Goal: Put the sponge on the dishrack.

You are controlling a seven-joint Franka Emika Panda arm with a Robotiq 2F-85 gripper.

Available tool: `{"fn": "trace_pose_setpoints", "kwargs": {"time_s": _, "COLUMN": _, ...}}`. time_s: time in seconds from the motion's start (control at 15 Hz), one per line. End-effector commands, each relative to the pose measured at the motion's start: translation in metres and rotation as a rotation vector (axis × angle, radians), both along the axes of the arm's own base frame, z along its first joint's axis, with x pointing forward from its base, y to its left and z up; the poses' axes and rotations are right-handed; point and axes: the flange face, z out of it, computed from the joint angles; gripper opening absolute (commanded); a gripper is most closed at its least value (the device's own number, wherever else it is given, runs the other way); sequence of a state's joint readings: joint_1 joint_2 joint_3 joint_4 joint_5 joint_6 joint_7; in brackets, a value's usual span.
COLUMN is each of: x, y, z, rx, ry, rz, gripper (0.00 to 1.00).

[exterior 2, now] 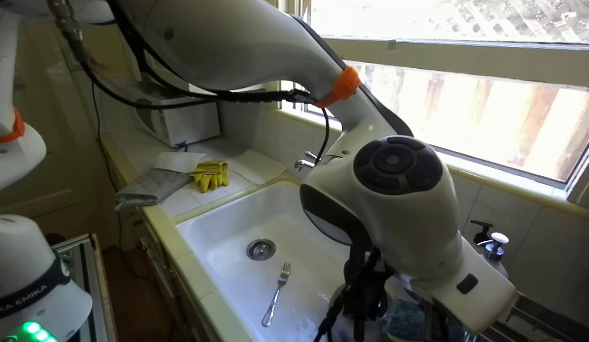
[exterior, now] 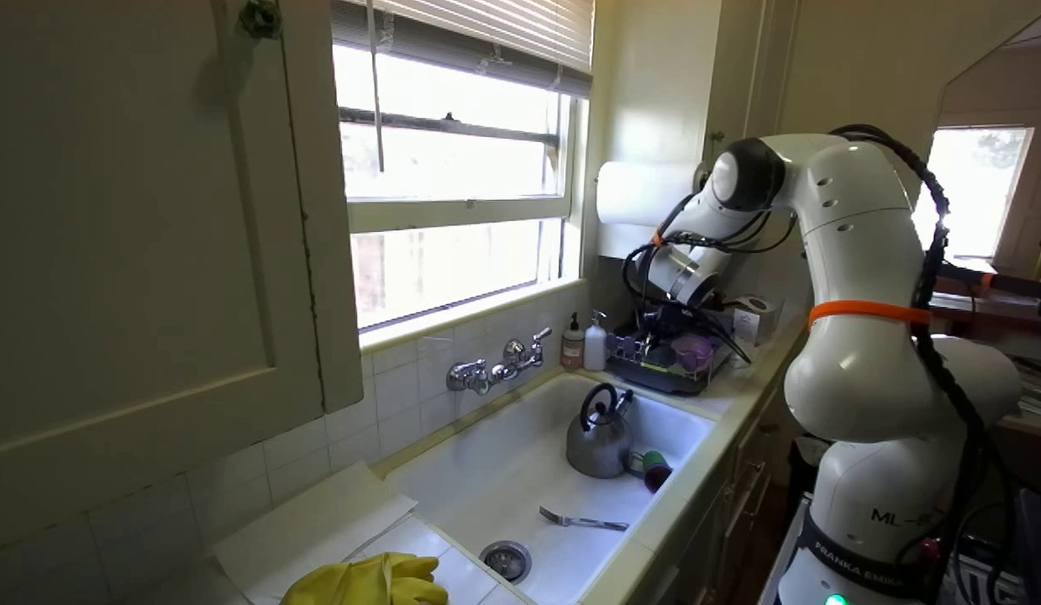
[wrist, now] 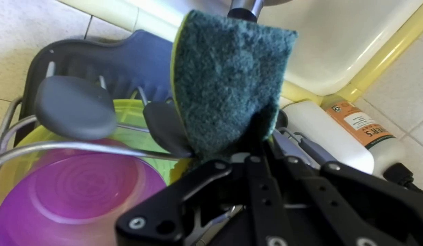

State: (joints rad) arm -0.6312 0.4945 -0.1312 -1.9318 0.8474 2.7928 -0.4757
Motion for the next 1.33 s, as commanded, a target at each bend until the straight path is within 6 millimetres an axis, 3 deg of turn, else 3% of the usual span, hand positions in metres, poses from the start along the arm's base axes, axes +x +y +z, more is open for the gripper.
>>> {"fn": "trace_pose_setpoints", "kwargs": {"time_s": 0.0, "x": -0.010, "y": -0.014, "z": -0.006, "rx": 0.013, "ry": -0.012, "rz": -0.058, "gripper": 0.02}}
{"fn": "trace_pose_setpoints", "kwargs": {"time_s": 0.27, "x": -0.018, "y": -0.023, "z": 0.015, "rx": 0.002, "ry": -0.070, "rz": -0.094, "gripper": 0.02}}
{"fn": "trace_pose_setpoints", "kwargs": {"time_s": 0.6, "x": -0.026, "y": -0.029, "z": 0.022, "rx": -0.008, "ry": -0.157, "rz": -0.106, "gripper": 0.02}}
{"fn": "trace_pose_setpoints", "kwargs": {"time_s": 1.0, "x": -0.039, "y": -0.038, "z": 0.022, "rx": -0.038, "ry": -0.260, "rz": -0.136, "gripper": 0.02}}
{"fn": "trace_pose_setpoints", "kwargs": {"time_s": 1.27, "x": -0.034, "y": -0.026, "z": 0.009, "rx": -0.046, "ry": -0.269, "rz": -0.122, "gripper": 0.02}}
